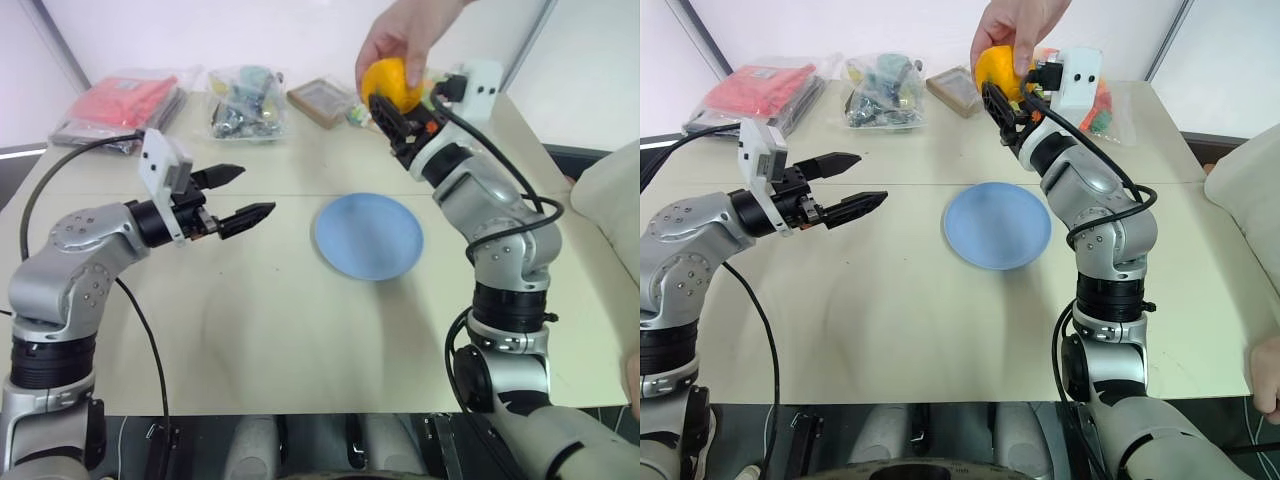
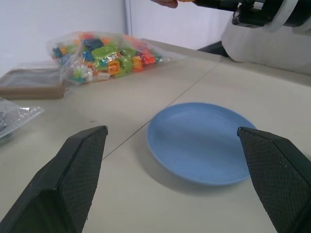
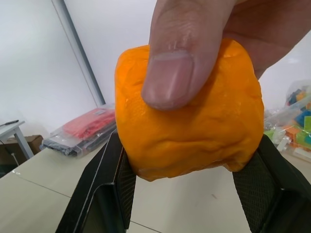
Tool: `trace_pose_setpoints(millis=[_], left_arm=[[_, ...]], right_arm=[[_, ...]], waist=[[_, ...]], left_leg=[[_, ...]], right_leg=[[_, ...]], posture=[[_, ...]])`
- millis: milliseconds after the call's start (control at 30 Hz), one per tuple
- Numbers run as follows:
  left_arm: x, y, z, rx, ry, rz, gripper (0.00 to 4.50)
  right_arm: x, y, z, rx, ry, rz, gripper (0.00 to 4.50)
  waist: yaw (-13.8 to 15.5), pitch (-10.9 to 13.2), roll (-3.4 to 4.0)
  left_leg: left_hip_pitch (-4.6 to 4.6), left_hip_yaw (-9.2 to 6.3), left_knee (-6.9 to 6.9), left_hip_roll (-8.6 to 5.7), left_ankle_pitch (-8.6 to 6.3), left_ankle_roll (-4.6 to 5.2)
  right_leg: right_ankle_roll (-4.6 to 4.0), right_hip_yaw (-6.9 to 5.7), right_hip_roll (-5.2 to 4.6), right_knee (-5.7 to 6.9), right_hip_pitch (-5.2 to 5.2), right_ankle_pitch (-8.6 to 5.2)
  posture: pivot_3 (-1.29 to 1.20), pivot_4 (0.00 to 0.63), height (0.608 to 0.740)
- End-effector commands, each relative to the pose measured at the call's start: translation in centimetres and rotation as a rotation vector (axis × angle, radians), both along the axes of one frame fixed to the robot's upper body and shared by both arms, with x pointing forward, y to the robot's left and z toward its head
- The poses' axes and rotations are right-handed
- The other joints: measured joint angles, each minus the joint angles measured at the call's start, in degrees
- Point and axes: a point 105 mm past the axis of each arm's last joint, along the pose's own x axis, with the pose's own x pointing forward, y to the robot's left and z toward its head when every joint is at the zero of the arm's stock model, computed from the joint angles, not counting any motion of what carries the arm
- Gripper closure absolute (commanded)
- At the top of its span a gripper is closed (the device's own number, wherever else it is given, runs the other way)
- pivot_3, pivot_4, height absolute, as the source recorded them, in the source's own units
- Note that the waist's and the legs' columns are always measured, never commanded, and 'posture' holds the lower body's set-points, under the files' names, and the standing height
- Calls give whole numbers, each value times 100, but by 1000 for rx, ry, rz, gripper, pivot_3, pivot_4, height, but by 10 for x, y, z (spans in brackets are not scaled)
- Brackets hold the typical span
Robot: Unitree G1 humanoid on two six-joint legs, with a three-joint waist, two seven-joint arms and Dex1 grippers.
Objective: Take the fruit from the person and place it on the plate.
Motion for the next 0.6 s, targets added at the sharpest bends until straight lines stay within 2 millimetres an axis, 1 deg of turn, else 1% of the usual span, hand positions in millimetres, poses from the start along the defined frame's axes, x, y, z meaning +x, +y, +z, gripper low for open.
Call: trace_pose_setpoints(millis=[33,133,200,233,267,333,433,600], left_arm=[[-4,1,12,5,-56,-2,0],[-4,2,8,17,-35,3,0],[-10,6,0,35,20,-16,0],[-12,8,-4,44,40,-24,0],[-14,10,-6,50,59,-27,0],[-16,14,-10,63,85,-27,0],[-19,18,-17,94,111,-30,0],[-20,18,-24,94,124,-28,0]], right_arm=[[-8,0,5,-56,-31,9,2339],[-6,-2,-11,-118,25,-4,2339],[-2,-10,-62,-269,226,-40,2339],[-3,-14,-78,-309,287,-45,2339],[-5,-15,-87,-327,317,-46,2339],[-8,-15,-93,-331,332,-37,2339],[-13,-13,-106,-390,351,-26,2339],[-16,-15,-128,-430,404,-32,2339]], waist=[[2,0,0],[3,0,0],[-5,0,0],[-6,0,0],[-3,0,0],[-2,3,4],[-22,4,7],[6,4,7]], left_leg=[[0,0,0,0,0,0],[-1,0,0,0,0,0],[0,1,-1,0,0,0],[0,1,-3,0,0,0],[1,1,-4,0,0,0],[-3,1,-6,0,0,0],[-3,2,-6,0,0,0],[-4,2,-10,0,0,1]], right_leg=[[0,0,0,0,0,0],[0,0,-1,-1,0,0],[0,0,0,-1,0,0],[-1,0,-1,-2,0,-1],[-2,0,-1,-4,0,-1],[-2,0,-1,-5,-4,-1],[-2,3,0,-3,-9,-1],[-2,3,1,-8,-9,-1]], posture=[[0,150,731],[0,150,731],[0,150,731],[0,150,731],[0,150,731],[0,150,731],[0,150,731],[0,150,731]])
